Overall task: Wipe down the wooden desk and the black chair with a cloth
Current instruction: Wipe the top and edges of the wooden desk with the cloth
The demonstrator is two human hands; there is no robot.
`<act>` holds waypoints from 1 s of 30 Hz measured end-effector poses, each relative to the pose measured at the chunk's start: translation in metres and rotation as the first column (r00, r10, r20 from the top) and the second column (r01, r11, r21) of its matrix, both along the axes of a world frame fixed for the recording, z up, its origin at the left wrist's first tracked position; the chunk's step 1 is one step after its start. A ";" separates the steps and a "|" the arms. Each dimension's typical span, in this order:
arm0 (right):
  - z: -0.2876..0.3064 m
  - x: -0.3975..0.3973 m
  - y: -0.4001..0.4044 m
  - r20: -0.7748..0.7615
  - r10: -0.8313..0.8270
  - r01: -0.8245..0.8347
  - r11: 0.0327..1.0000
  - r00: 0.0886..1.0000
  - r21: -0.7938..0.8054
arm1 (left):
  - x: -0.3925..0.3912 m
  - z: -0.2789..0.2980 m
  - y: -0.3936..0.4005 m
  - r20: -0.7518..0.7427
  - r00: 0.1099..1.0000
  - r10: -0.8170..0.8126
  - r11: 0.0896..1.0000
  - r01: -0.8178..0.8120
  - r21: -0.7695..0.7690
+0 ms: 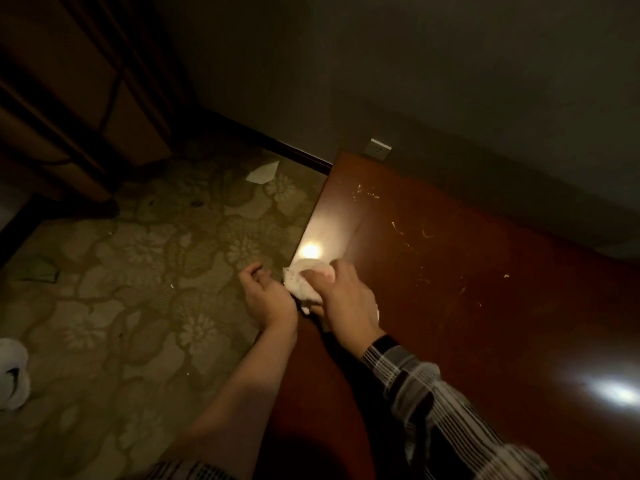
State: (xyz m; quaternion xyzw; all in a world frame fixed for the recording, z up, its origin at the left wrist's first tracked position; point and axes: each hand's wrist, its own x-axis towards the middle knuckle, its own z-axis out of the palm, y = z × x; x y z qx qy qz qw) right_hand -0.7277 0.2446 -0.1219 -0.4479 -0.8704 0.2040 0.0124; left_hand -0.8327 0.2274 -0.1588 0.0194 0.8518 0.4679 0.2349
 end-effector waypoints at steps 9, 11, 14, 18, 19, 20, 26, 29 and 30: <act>0.015 -0.010 0.095 0.016 -0.325 0.325 0.946 0.945 0.006 | 0.006 0.008 0.049 -0.212 0.903 -0.373 0.924 0.383 0.007; 0.011 0.007 0.078 -0.031 -0.318 0.318 0.948 0.948 0.010 | 0.003 0.006 0.071 -0.174 0.904 -0.390 0.921 0.382 -0.078; -0.001 0.021 0.071 0.004 -0.253 0.253 0.967 0.968 0.009 | 0.001 -0.004 0.089 -0.130 0.910 -0.394 0.912 0.368 -0.183; -0.006 0.013 0.101 0.032 -0.175 0.172 0.981 0.984 0.086 | -0.001 -0.011 0.100 -0.077 0.952 -0.297 0.908 0.256 -0.331; -0.007 0.010 0.112 0.023 -0.184 0.181 0.980 0.983 0.083 | -0.001 -0.013 0.102 -0.074 0.953 -0.293 0.902 0.250 -0.351; -0.008 0.007 0.126 0.003 -0.200 0.199 0.977 0.980 0.074 | -0.001 -0.016 0.102 -0.077 0.949 -0.305 0.892 0.257 -0.371; -0.011 -0.007 0.218 -0.094 -0.375 0.380 0.924 0.922 0.046 | -0.001 -0.022 0.102 -0.109 0.918 -0.381 0.853 0.304 -0.425; -0.004 -0.013 0.235 -0.067 -0.407 0.411 0.908 0.911 0.079 | -0.001 -0.016 0.101 -0.105 0.911 -0.398 0.839 0.316 -0.443; -0.002 -0.015 0.226 -0.104 -0.408 0.416 0.906 0.907 0.074 | -0.001 -0.015 0.101 -0.103 0.911 -0.399 0.840 0.318 -0.439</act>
